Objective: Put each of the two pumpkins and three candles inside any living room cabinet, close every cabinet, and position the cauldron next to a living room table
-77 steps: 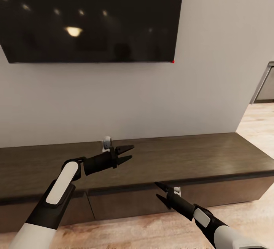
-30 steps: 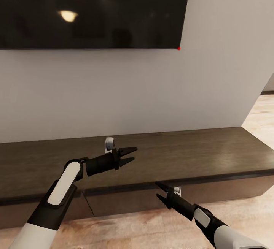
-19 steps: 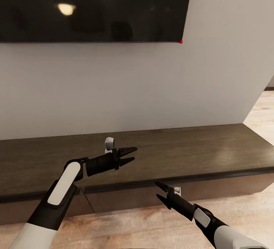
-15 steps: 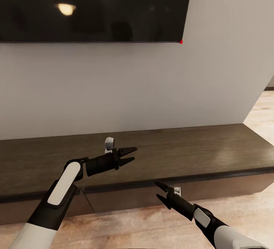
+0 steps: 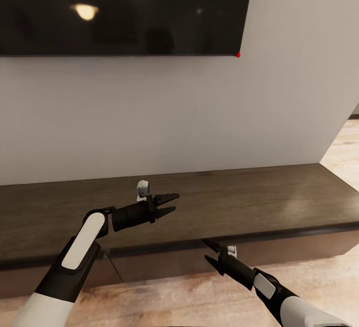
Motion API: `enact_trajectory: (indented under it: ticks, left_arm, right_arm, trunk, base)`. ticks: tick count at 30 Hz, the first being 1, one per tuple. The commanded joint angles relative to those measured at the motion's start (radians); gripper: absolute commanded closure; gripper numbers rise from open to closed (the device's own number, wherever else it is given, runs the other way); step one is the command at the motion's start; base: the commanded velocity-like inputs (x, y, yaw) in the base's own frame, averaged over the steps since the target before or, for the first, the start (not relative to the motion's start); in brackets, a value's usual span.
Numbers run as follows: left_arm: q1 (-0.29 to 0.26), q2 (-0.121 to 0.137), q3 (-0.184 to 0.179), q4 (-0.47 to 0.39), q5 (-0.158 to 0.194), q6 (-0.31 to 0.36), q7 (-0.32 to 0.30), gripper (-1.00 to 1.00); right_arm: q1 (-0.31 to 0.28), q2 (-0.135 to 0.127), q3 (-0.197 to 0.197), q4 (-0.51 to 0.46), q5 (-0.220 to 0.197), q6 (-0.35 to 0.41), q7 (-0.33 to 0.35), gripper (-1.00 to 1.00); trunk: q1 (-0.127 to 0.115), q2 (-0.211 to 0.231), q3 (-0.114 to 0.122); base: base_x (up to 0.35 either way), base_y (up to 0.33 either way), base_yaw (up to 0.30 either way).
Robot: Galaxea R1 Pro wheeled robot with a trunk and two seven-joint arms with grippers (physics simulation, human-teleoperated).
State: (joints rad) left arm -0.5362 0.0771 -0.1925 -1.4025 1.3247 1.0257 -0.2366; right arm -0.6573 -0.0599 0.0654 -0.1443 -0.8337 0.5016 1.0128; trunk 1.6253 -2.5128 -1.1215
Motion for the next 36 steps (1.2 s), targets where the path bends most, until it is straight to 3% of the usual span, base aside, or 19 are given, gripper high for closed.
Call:
enact_trajectory:
  ticks: [1, 15, 16, 36]
  left_arm:
    - [-0.001, 0.001, -0.001, 0.001, -0.009, 0.001, -0.010, -1.00]
    - [-0.001, 0.003, -0.001, 0.002, -0.010, 0.001, -0.010, -1.00]
    - [-0.001, 0.003, -0.001, 0.002, -0.010, 0.001, -0.010, -1.00]
    - [-0.001, 0.003, -0.001, 0.002, -0.010, 0.000, -0.009, -1.00]
  right_arm:
    - [-0.001, 0.000, 0.001, 0.000, -0.010, 0.006, 0.001, -1.00]
    - [-0.001, -0.001, 0.001, 0.000, -0.010, 0.006, 0.001, -1.00]
    - [-0.001, -0.001, 0.001, 0.000, -0.010, 0.006, 0.001, 1.00]
    - [-0.001, -0.001, 0.001, 0.000, -0.010, 0.005, 0.032, 1.00]
  trunk:
    - [0.000, 0.000, -0.001]
    - [0.000, 0.000, -0.001]
    - [0.000, 0.000, -0.001]
    - [0.000, 0.000, -0.001]
  base:
    - [0.034, 0.000, 0.000]
    - [0.004, 0.000, 0.000]
    - [0.000, 0.000, 0.000]
    - [0.000, 0.000, 0.000]
